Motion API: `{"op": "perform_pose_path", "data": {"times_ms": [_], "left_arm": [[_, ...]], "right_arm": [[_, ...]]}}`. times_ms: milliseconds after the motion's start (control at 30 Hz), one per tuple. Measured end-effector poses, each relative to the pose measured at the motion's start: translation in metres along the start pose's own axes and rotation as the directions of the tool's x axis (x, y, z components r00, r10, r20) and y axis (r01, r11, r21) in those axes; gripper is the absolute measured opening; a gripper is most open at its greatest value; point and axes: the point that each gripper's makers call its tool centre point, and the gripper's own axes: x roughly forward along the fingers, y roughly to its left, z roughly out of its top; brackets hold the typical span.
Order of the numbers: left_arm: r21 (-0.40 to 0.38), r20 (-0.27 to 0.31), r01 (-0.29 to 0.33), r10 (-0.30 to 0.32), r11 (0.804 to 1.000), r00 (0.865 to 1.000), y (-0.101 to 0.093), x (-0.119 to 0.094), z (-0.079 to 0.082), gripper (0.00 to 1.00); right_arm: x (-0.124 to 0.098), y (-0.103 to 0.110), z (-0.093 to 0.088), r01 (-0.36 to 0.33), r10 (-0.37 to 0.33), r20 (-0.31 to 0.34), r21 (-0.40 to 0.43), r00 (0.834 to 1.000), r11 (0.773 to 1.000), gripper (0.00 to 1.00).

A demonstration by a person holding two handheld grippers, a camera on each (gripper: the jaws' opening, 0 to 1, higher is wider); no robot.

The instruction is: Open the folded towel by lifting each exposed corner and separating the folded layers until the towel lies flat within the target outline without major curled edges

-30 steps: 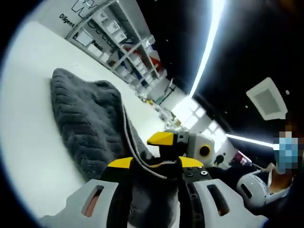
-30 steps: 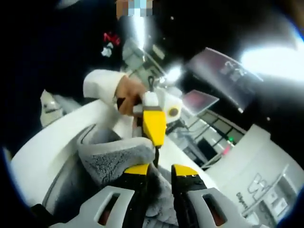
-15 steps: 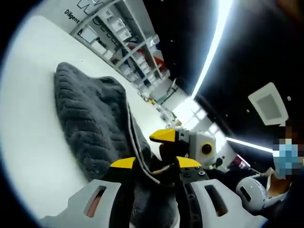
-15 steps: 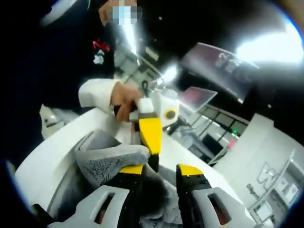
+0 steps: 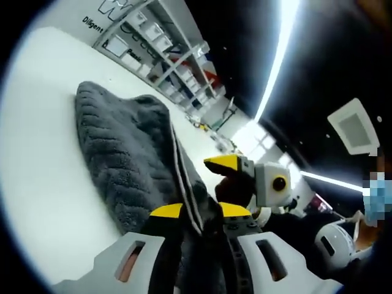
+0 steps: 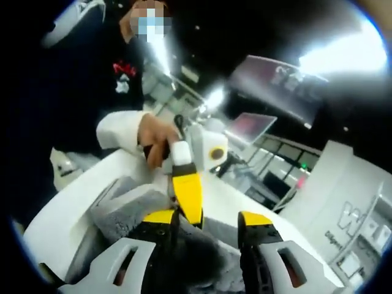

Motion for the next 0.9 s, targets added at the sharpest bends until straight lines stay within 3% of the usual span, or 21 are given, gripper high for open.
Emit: {"op": "perform_pose_path", "data": {"times_ms": [267,500,900], "left_arm": [[0.05,-0.012,-0.032,0.033,0.998,0.999,-0.002,0.005,-0.006,0.16],[0.176,-0.025,-0.047,0.053,0.983,0.998,-0.014,0.011,-0.015,0.16],[0.195,-0.021,-0.025,0.03,0.98,0.999,-0.02,0.012,-0.02,0.15]], "right_arm": [[0.001,0.0,-0.001,-0.001,0.0,0.002,0.005,1.0,1.0,0.43],[0.001,0.004,0.002,-0.009,0.009,0.014,-0.018,1.0,1.0,0.43],[0.0,0.008,0.008,-0.022,0.024,0.041,-0.032,0.999,0.999,0.45]]}}
